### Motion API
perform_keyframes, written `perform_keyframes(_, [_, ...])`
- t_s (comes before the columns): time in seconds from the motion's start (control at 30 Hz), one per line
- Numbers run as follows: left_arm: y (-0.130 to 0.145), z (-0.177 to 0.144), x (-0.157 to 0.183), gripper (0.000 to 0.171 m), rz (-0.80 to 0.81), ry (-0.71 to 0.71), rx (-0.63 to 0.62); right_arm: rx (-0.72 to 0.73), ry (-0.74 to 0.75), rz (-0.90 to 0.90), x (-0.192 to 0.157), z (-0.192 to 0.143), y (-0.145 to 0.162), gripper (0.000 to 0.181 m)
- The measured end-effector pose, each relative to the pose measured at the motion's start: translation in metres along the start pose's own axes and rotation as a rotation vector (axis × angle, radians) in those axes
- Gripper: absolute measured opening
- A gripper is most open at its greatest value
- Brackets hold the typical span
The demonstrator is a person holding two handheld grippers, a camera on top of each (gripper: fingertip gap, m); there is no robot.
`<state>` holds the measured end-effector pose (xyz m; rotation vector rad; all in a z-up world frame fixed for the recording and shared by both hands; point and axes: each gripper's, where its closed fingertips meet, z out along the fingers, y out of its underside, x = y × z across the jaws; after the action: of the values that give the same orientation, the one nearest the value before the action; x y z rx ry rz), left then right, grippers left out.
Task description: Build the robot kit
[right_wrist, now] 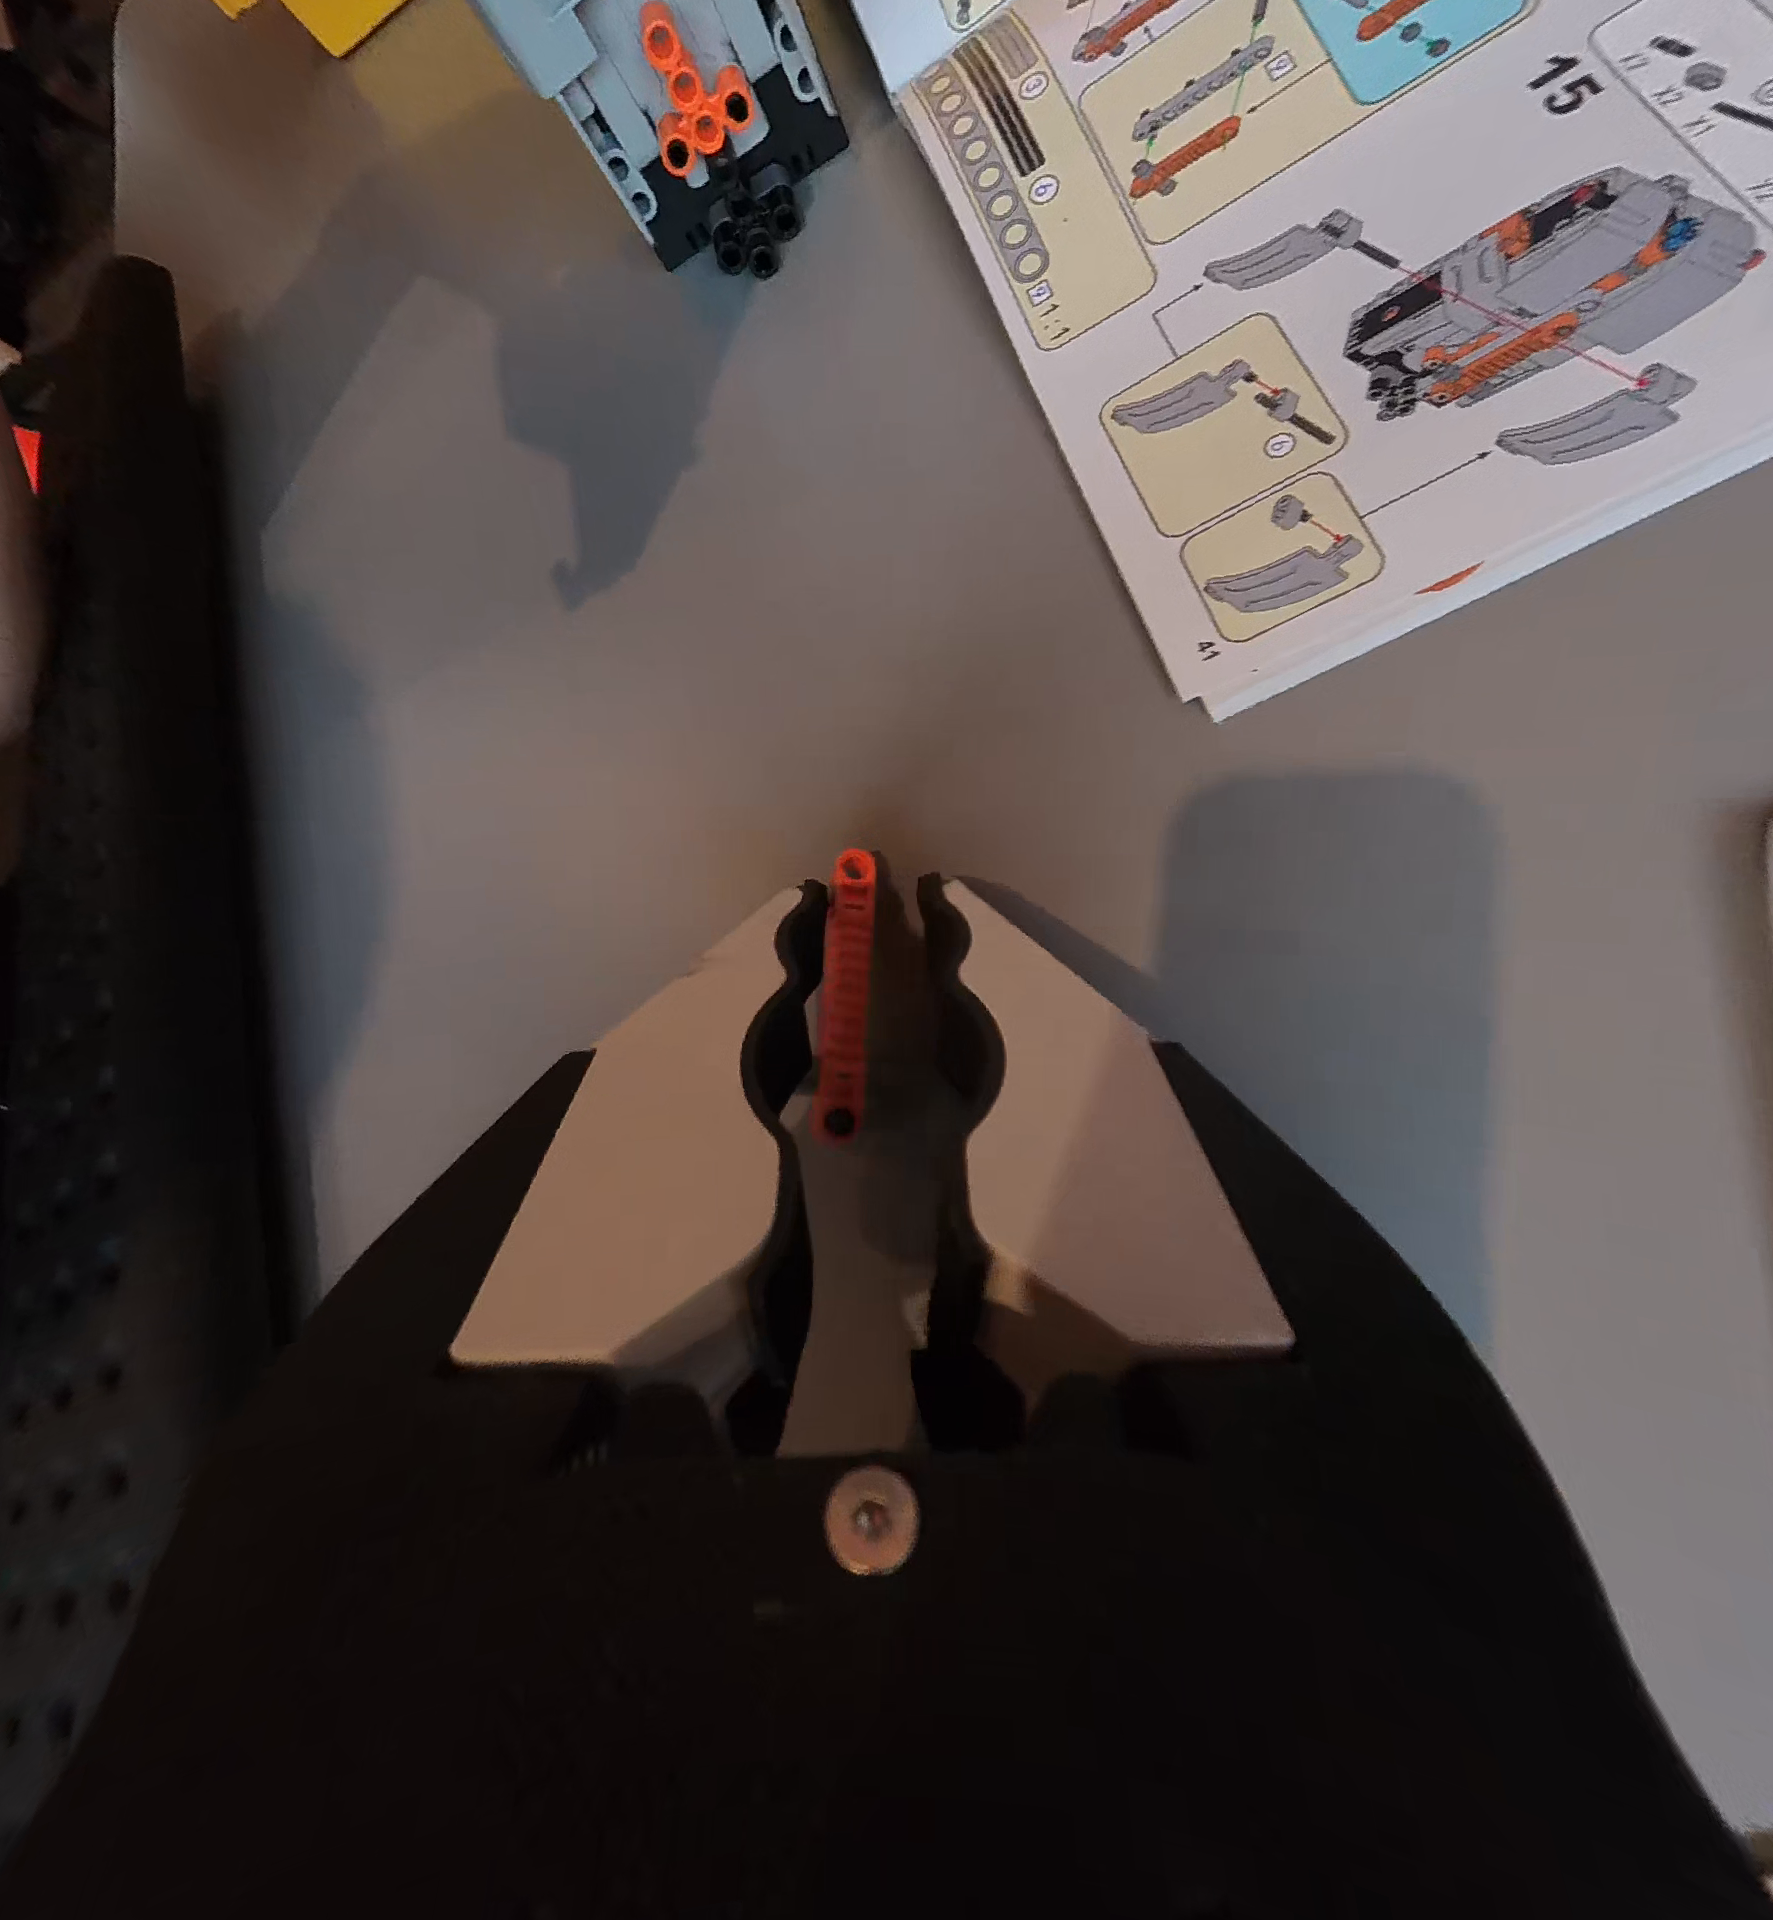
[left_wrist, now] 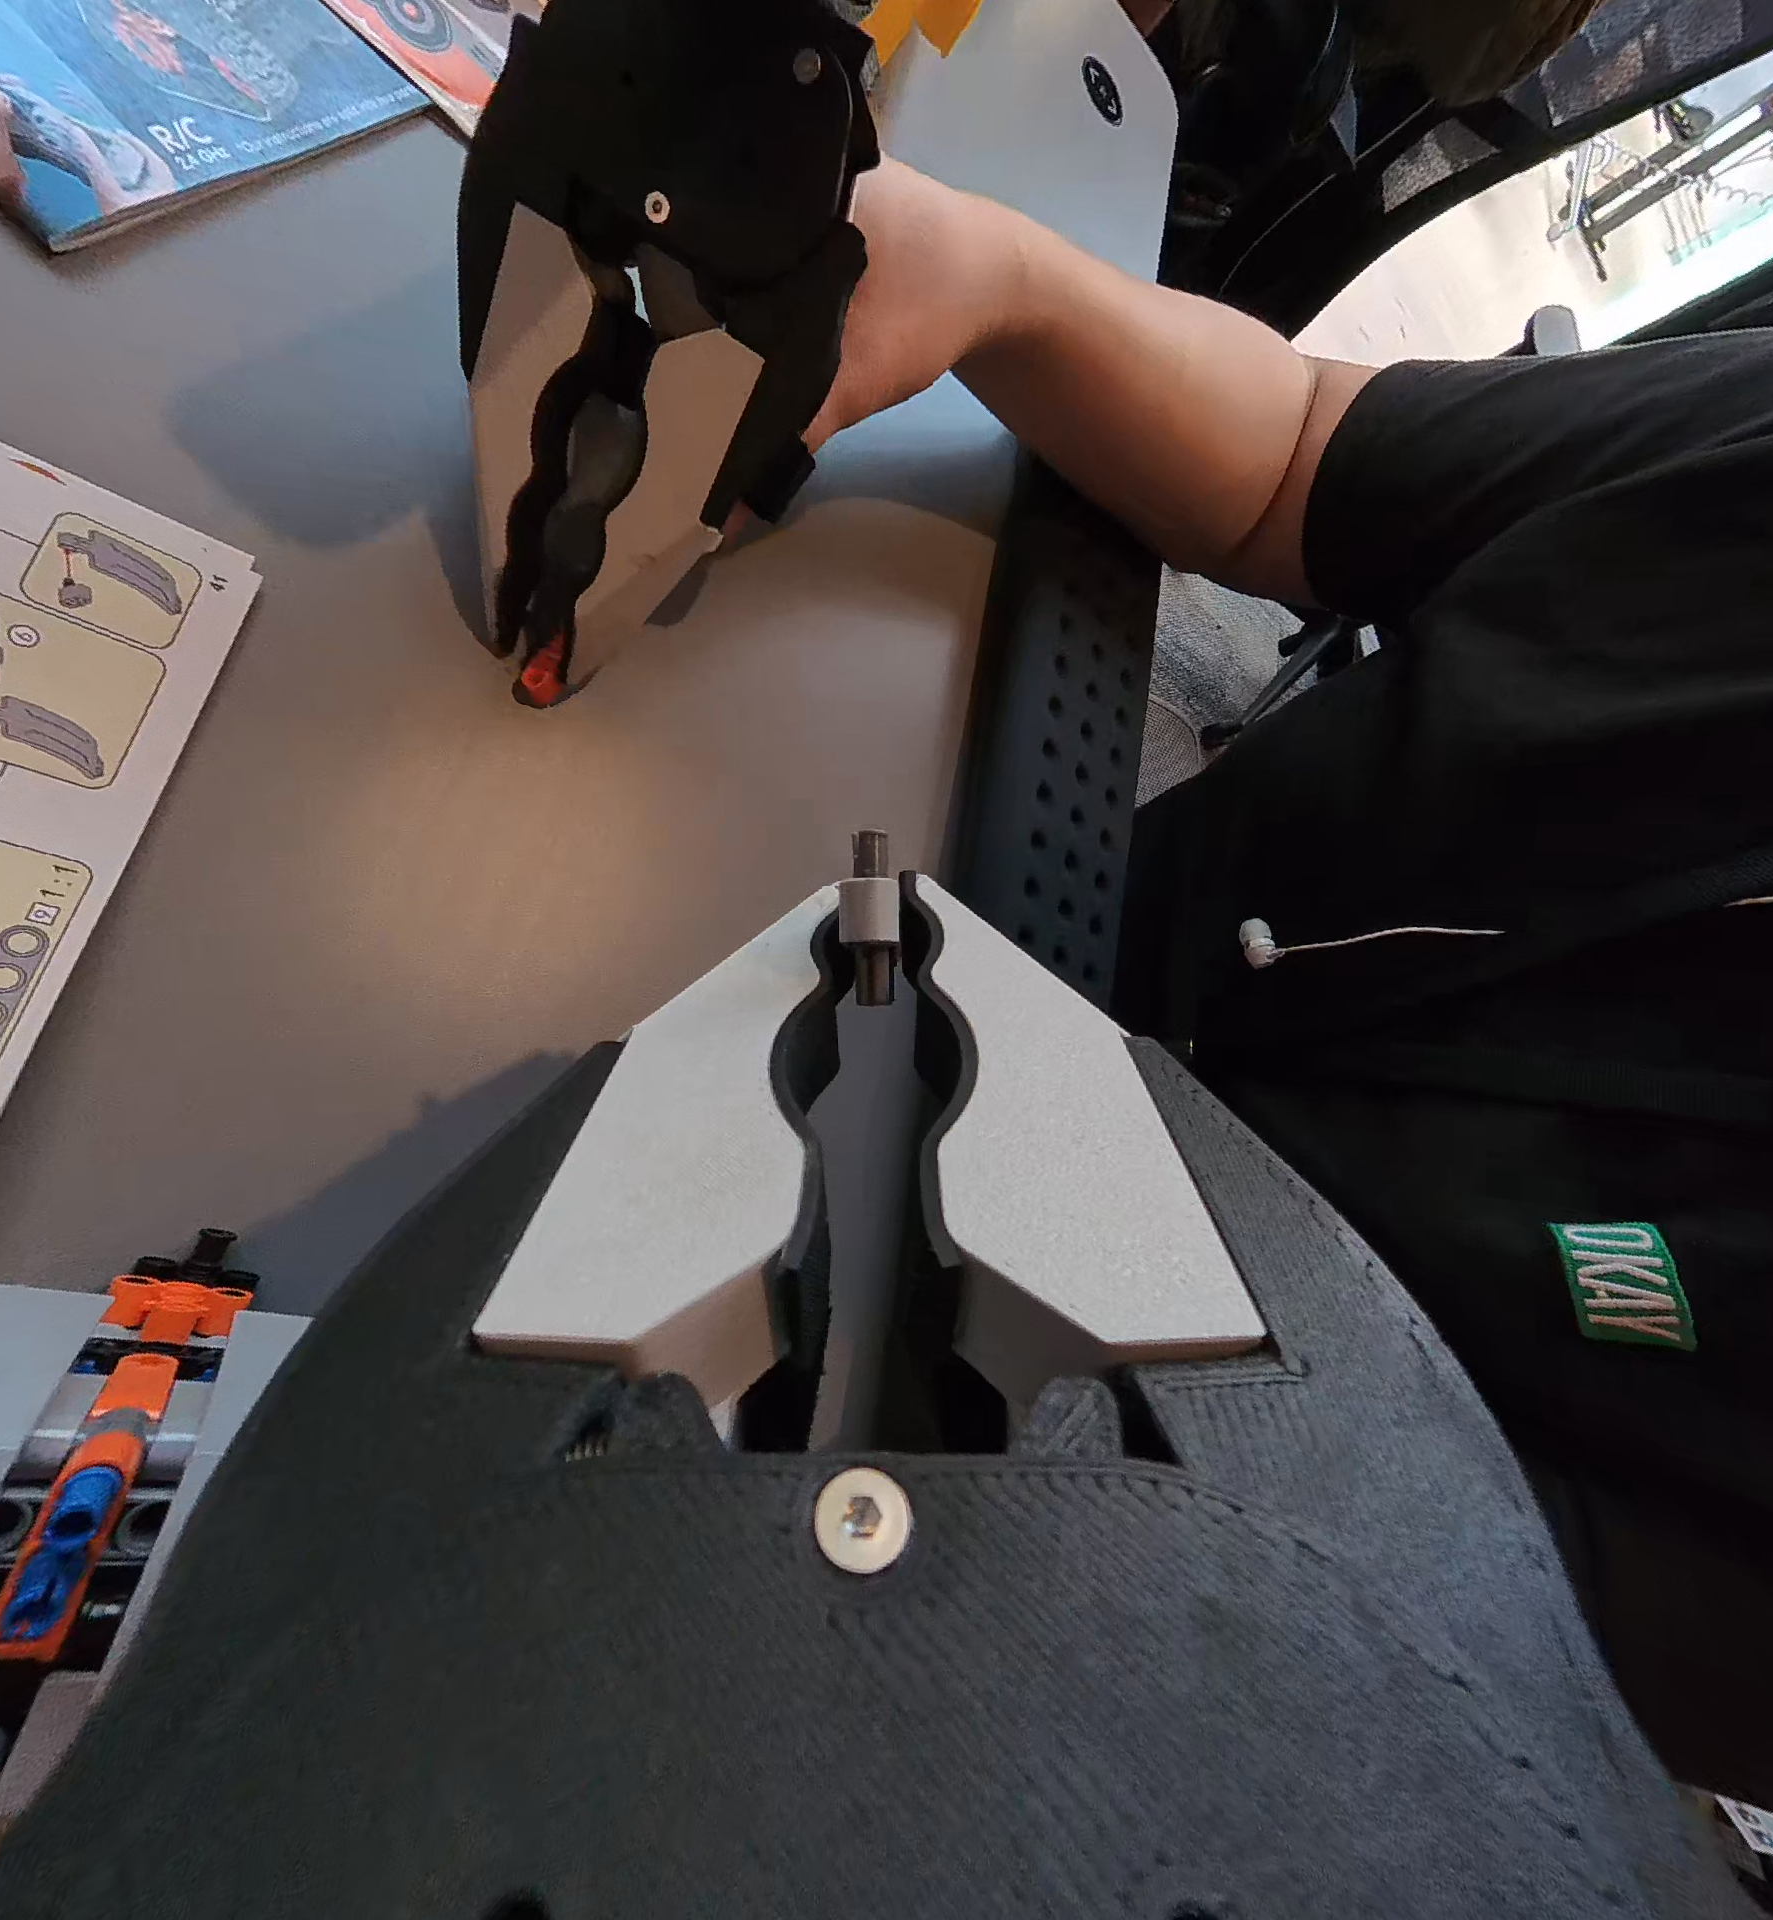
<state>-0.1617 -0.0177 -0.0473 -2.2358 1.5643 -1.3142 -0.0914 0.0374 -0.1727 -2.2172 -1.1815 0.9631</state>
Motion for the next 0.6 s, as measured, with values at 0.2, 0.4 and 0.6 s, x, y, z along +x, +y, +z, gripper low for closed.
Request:
perform_keyframes(0.2, [-0.006, 0.013, -0.002, 0.006, 0.003, 0.008, -0.021, 0.238, -0.05, -0.058, -0.011, -0.03, -0.039, 0.025])
perform_keyframes(0.4, [-0.01, 0.044, -0.007, 0.006, 0.0, 0.038, -0.106, 0.665, -0.359, -0.067, -0.074, -0.089, -0.097, 0.026])
perform_keyframes(0.6, [-0.004, 0.068, -0.009, 0.006, -0.018, 0.063, -0.191, 0.516, -0.398, -0.012, -0.079, -0.054, -0.083, 0.024])
